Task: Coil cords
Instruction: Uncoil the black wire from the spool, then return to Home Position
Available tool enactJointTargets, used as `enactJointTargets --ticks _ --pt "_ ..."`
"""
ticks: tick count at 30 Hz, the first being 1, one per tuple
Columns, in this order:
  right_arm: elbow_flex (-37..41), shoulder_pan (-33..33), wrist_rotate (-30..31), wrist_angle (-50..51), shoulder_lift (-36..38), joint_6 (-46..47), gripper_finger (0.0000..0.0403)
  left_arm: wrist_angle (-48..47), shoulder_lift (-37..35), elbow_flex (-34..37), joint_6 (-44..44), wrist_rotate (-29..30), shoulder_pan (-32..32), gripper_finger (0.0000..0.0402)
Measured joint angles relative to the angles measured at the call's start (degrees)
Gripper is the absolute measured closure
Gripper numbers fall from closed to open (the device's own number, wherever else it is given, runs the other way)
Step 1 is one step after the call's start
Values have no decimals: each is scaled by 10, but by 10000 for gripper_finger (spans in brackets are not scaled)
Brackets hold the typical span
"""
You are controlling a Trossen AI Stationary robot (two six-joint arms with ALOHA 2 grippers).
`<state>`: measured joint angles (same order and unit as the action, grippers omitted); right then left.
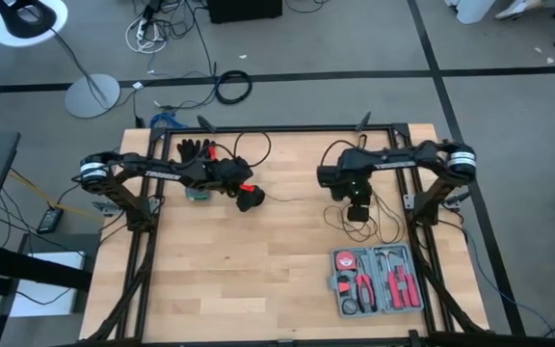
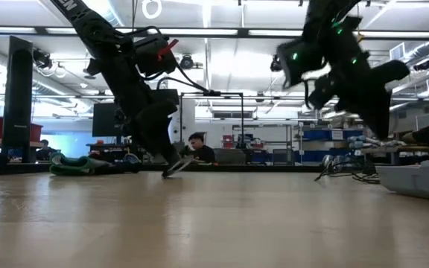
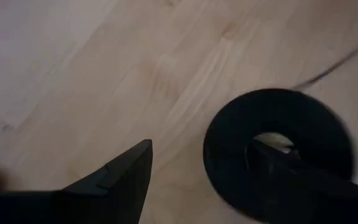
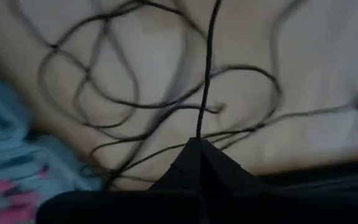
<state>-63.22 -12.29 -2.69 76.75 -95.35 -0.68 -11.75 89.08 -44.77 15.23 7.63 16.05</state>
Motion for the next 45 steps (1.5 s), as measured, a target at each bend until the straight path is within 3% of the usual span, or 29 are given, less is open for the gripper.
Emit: enactJointTargets --ticks 4,12,20,25,33,45 --pt "16 12 59 -18 44 41 401 6 0 0 0 1 0 138" --pt "120 14 58 -437 94 48 356 5 -1 0 0 1 0 138" --pt "183 13 56 -823 7 34 281 9 -1 -1 0 -6 0 138" --pt "183 13 56 -964 -59 6 257 19 -1 -1 0 -6 0 138" --pt "181 9 56 -949 -25 3 257 13 -29 0 -16 -8 0 138" --pt "180 8 56 -695 105 -9 257 13 -132 0 -57 -13 -6 138"
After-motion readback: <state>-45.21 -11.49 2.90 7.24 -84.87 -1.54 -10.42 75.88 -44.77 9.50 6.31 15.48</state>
